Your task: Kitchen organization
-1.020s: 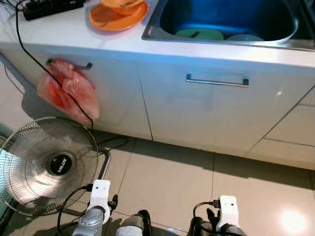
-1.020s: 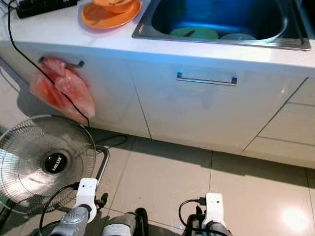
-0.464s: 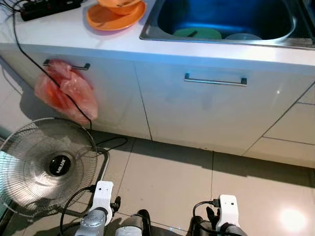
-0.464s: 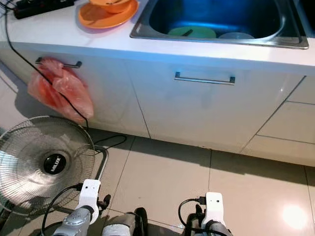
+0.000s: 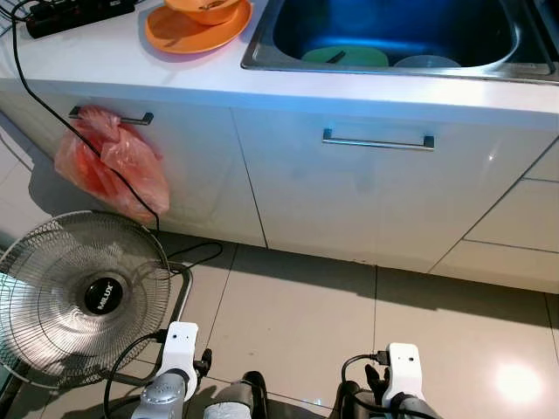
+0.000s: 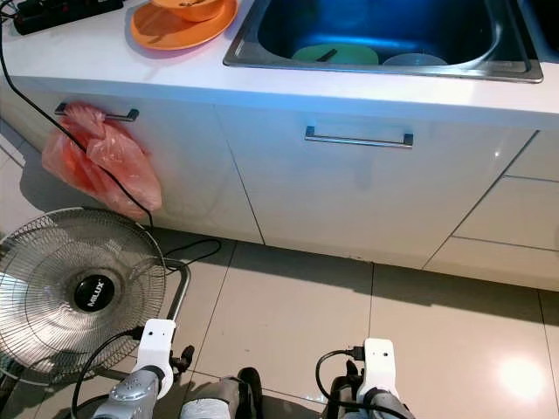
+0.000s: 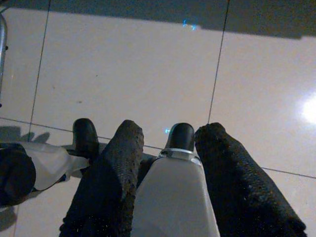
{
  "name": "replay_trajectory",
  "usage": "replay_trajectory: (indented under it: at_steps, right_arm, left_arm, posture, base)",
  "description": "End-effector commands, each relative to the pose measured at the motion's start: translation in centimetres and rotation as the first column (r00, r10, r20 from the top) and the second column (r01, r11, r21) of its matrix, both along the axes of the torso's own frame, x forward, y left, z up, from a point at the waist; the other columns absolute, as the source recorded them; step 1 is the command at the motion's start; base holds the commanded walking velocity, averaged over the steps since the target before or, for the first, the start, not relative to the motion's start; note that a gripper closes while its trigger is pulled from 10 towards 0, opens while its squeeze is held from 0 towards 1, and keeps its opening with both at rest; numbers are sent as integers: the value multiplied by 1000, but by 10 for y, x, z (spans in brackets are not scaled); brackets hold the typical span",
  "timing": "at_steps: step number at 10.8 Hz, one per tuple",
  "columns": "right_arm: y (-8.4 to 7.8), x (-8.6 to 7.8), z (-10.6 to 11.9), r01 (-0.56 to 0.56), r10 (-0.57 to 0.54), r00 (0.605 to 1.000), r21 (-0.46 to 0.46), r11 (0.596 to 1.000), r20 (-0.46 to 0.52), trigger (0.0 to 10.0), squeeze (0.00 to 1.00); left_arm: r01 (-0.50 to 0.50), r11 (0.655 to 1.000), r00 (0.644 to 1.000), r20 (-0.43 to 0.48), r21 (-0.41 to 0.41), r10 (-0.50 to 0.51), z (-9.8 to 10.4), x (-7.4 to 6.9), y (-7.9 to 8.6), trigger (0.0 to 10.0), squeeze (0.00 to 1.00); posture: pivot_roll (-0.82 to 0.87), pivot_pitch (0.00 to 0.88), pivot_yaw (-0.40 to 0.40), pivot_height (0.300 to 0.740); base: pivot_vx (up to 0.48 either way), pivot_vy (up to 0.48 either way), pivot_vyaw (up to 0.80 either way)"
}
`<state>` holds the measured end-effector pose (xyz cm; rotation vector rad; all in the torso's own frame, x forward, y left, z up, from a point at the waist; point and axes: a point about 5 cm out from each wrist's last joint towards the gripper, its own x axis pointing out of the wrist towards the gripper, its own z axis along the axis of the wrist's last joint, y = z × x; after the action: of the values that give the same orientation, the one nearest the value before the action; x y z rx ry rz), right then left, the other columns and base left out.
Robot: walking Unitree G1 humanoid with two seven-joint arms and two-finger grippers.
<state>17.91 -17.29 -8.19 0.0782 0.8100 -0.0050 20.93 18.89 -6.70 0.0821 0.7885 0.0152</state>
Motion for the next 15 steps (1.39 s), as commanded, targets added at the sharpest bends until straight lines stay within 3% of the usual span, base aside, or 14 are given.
replay_trajectory:
  at_steps: [1, 15]
  right_arm:
    - [4, -11, -6, 4, -4, 999, 11, 1000, -50, 10000, 0]
    - [6, -4, -4, -5, 6, 999, 14, 1000, -49, 10000, 0]
  left_arm:
    - [-22, 1000, 999, -30, 12, 23, -3, -7, 7, 10000, 0]
    - [-17, 1000, 1000, -26, 15, 17, -2, -4, 7, 10000, 0]
  posture:
    - [21, 234, 134, 740]
    - [46, 204, 131, 740]
  base:
    - [0, 0, 0]
    - [0, 0, 0]
